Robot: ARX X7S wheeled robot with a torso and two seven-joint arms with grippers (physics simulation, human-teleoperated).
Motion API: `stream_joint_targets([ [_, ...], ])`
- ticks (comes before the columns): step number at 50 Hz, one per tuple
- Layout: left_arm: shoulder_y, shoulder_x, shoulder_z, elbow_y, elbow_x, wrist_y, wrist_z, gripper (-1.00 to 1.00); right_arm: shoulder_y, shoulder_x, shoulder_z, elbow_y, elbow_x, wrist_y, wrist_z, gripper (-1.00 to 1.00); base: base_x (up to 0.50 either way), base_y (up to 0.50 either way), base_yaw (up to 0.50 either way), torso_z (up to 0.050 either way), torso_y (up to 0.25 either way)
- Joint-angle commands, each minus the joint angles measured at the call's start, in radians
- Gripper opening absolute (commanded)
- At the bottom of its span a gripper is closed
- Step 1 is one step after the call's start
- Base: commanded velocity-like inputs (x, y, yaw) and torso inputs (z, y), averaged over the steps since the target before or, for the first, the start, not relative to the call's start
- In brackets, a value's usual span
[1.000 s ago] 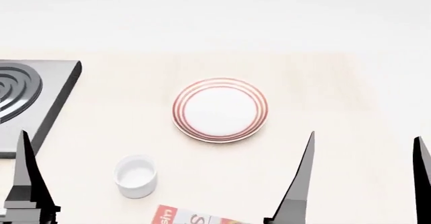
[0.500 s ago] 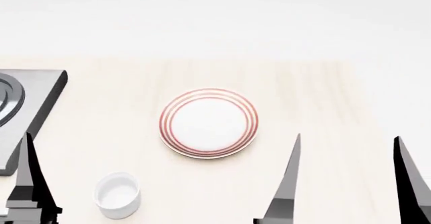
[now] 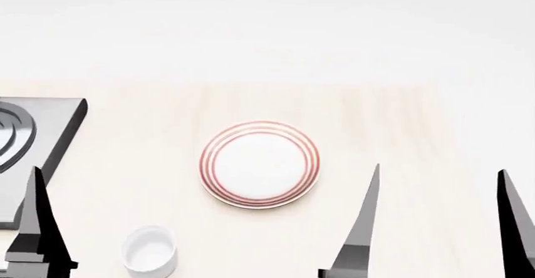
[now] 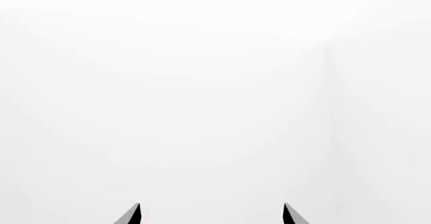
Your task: Pick the akita bowl on the cookies box and place it on the plate.
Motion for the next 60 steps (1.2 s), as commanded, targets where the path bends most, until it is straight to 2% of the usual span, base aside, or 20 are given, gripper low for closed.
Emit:
stream_joint_targets([
  [1,-0.021,-0.017,0.009,0.033,-0.019,-0.036,0.003,1.0,0.029,0.02,-0.007,-0.039,-0.008,0.043,-0.001,1.0,0.0,0.0,0.0,0.05,0.0],
  [11,-0.044,-0.018,-0.005,0.017,-0.076,-0.07,-0.003,1.0,0.017,0.015,0.046,-0.031,0.068,0.047,0.01,1.0,0.0,0.0,0.0,0.05,0.0],
  [24,-0.022,-0.026,0.005,-0.007,-0.082,-0.045,0.005,1.0,0.01,0.028,0.029,-0.028,0.043,0.041,0.016,1.0,0.0,0.0,0.0,0.05,0.0],
  [27,-0.025,-0.034,0.016,-0.014,-0.08,-0.076,0.005,1.0,0.008,0.03,0.028,-0.027,0.04,0.039,0.018,1.0,0.0,0.0,0.0,0.041,0.0],
  [29,-0.018,-0.036,0.016,-0.014,-0.095,-0.061,0.018,1.0,0.006,0.033,0.029,-0.026,0.04,0.035,0.018,1.0,0.0,0.0,0.0,0.0,0.0],
  [30,-0.008,-0.033,-0.001,-0.012,-0.157,-0.038,0.041,1.0,0.006,0.033,0.032,-0.026,0.043,0.037,0.02,1.0,0.0,0.0,0.0,0.0,0.0],
  [33,-0.017,-0.047,-0.003,-0.011,-0.193,-0.065,0.054,1.0,0.003,0.036,0.032,-0.026,0.044,0.036,0.021,1.0,0.0,0.0,0.0,0.0,0.0],
  [60,-0.012,-0.05,0.001,-0.019,-0.166,-0.025,0.039,1.0,0.005,0.053,0.024,-0.026,0.045,0.033,0.033,1.0,0.0,0.0,0.0,0.0,-0.226],
])
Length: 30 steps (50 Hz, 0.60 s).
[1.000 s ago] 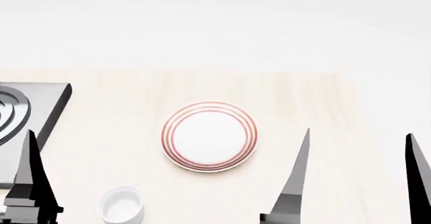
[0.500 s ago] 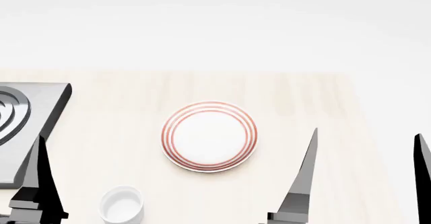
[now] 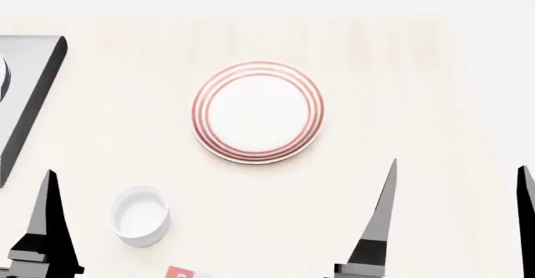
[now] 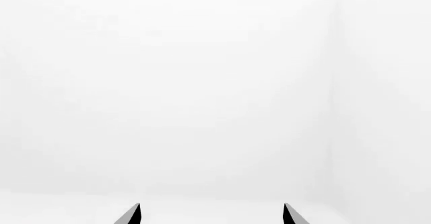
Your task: Pick the akita bowl on the cookies box and place it on the plate.
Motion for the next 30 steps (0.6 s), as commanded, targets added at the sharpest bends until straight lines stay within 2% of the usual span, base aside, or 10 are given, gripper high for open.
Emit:
stream_joint_targets([
  [1,0.004,-0.003,0.003,-0.006,0.004,0.017,-0.001,1.0,0.0,0.007,-0.006,0.001,-0.001,-0.001,0.004,1.0,0.0,0.0,0.0,0.0,-0.25],
  [20,0.011,-0.008,0.013,-0.016,0.017,0.034,-0.005,1.0,0.003,0.022,-0.027,0.009,0.018,0.021,-0.004,1.0,0.0,0.0,0.0,0.0,-0.25],
  [23,0.005,-0.009,0.017,-0.013,0.018,-0.005,-0.022,1.0,0.007,0.029,-0.026,0.008,0.076,0.046,-0.028,1.0,0.0,0.0,0.0,0.0,-0.037],
  [26,-0.007,-0.012,0.024,-0.017,0.034,-0.04,-0.04,1.0,0.04,0.057,-0.045,0.006,0.111,0.16,-0.043,1.0,0.0,0.0,0.0,0.0,0.0],
  [30,-0.018,-0.016,0.024,-0.01,0.042,-0.086,-0.066,1.0,0.077,0.076,-0.029,-0.008,0.155,0.223,-0.052,1.0,0.0,0.0,0.0,0.0,0.0],
])
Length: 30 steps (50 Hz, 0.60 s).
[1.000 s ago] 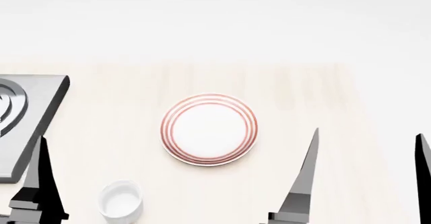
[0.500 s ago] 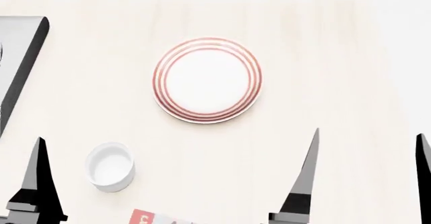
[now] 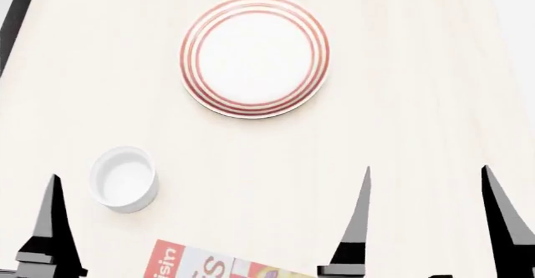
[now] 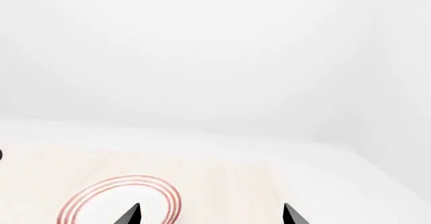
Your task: Pick the akita bowl on the cookies box and place it on the plate.
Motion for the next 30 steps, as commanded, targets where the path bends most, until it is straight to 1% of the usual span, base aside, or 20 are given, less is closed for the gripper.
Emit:
stream_joint_targets([
  [1,-0.023,-0.009,0.009,0.002,0.02,-0.082,-0.042,1.0,0.075,0.045,0.008,-0.02,0.107,0.171,-0.027,1.0,0.0,0.0,0.0,0.0,0.0],
  [4,-0.038,-0.013,0.009,0.002,0.012,-0.122,-0.053,1.0,0.13,0.087,-0.004,-0.067,0.126,0.261,-0.038,1.0,0.0,0.0,0.0,0.0,0.0],
  [7,-0.043,-0.016,0.006,0.003,0.011,-0.133,-0.059,1.0,0.172,0.114,-0.012,-0.087,0.155,0.334,-0.051,1.0,0.0,0.0,0.0,0.0,0.0],
  [8,-0.052,-0.021,0.002,0.007,0.012,-0.155,-0.069,1.0,0.203,0.135,-0.016,-0.102,0.191,0.397,-0.068,1.0,0.0,0.0,0.0,0.0,0.0],
  [11,-0.064,-0.025,-0.008,0.006,0.008,-0.175,-0.079,1.0,0.236,0.162,-0.022,-0.115,0.218,0.45,-0.085,1.0,0.0,0.0,0.0,0.0,0.0],
  [12,-0.068,-0.027,-0.012,0.006,0.007,-0.183,-0.084,1.0,0.253,0.174,-0.028,-0.123,0.231,0.492,-0.085,1.0,0.0,0.0,0.0,0.0,0.0],
  [15,-0.082,-0.034,-0.018,0.009,0.01,-0.213,-0.099,1.0,0.268,0.21,-0.036,-0.135,0.28,0.518,-0.14,1.0,0.0,0.0,0.0,0.0,0.0],
  [19,-0.093,-0.037,-0.026,0.012,0.001,-0.23,-0.106,1.0,0.293,0.236,-0.059,-0.148,0.285,0.55,-0.148,1.0,0.0,0.0,0.0,0.0,0.0],
  [21,-0.099,-0.037,-0.026,0.009,0.001,-0.238,-0.111,1.0,0.322,0.256,-0.064,-0.161,0.321,0.585,-0.17,1.0,0.0,0.0,0.0,0.0,0.0],
  [29,-0.105,-0.041,-0.019,0.009,0.001,-0.252,-0.114,1.0,0.412,0.274,0.031,-0.216,0.557,0.722,-0.18,1.0,0.0,0.0,0.0,0.0,0.0],
  [30,-0.107,-0.042,-0.018,0.009,0.001,-0.254,-0.115,1.0,0.448,0.311,0.013,-0.227,0.618,0.75,-0.166,1.0,0.0,0.0,0.0,0.0,0.0],
])
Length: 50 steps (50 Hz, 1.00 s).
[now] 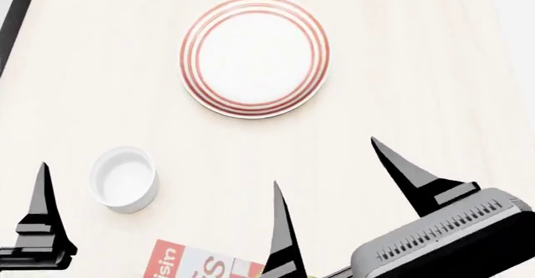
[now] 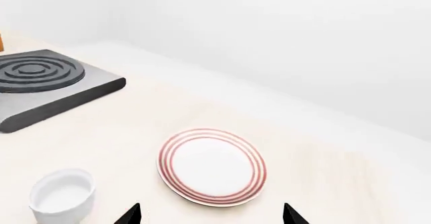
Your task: Pick the akita bowl on the cookies box and place it on the plate.
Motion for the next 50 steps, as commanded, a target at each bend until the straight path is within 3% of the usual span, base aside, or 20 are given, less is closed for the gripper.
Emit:
stream_joint_targets([
  [1,-0.022,-0.009,-0.001,0.0,-0.003,-0.042,-0.017,1.0,0.143,0.098,0.022,-0.068,0.277,0.181,-0.004,1.0,0.0,0.0,0.0,0.0,0.0],
  [8,-0.02,-0.011,0.004,-0.002,-0.002,-0.042,-0.018,1.0,0.368,0.259,-0.145,-0.07,0.601,0.187,0.199,1.0,0.0,0.0,0.0,0.0,0.0],
  [20,-0.026,-0.013,-0.013,0.007,-0.007,-0.045,-0.036,1.0,0.582,0.38,-0.538,-0.07,0.677,0.013,0.305,1.0,0.0,0.0,0.0,0.0,0.0],
  [50,-0.071,-0.034,-0.02,-0.054,0.067,-0.001,-0.072,1.0,1.001,0.312,-0.98,-0.071,1.002,-0.034,0.438,1.0,0.0,0.0,0.0,0.0,0.0],
])
